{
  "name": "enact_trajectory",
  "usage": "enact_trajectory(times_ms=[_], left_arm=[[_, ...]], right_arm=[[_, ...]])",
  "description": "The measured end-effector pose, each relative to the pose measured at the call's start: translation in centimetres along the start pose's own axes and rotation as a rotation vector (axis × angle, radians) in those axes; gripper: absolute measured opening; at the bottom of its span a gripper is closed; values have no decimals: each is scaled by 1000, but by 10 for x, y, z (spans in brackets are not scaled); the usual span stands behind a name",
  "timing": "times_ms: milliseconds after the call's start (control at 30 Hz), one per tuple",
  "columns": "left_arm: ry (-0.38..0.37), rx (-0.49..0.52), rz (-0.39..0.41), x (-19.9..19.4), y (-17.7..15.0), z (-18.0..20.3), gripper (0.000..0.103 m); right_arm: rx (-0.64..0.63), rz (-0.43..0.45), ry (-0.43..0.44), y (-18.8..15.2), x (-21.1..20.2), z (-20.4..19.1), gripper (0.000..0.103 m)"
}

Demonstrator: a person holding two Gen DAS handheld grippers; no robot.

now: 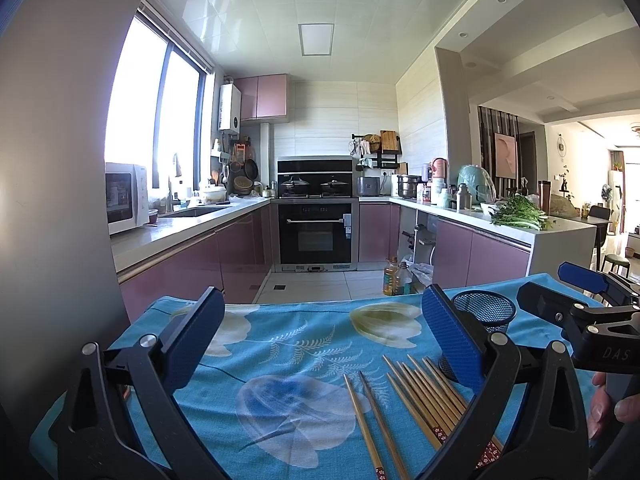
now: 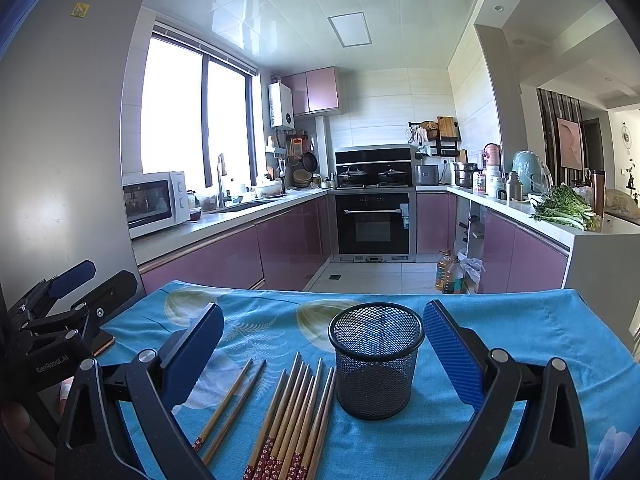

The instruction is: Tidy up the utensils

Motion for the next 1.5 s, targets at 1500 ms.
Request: enact_trajectory(times_ms=[1500], left_arm=[[-10, 11, -52, 7, -9, 1, 97]], right_arm=[[16, -27, 18, -5, 4, 5, 97]])
Point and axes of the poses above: each gripper's, at about its wrist camera, not at the fingertips, and x roughly the way its jaws point, z to its right, y to its top, the point moved 3 cm from there along x, roughly the way its jaws point, and after that the axes turned 7 degrees about y, right-handed, at the moved point
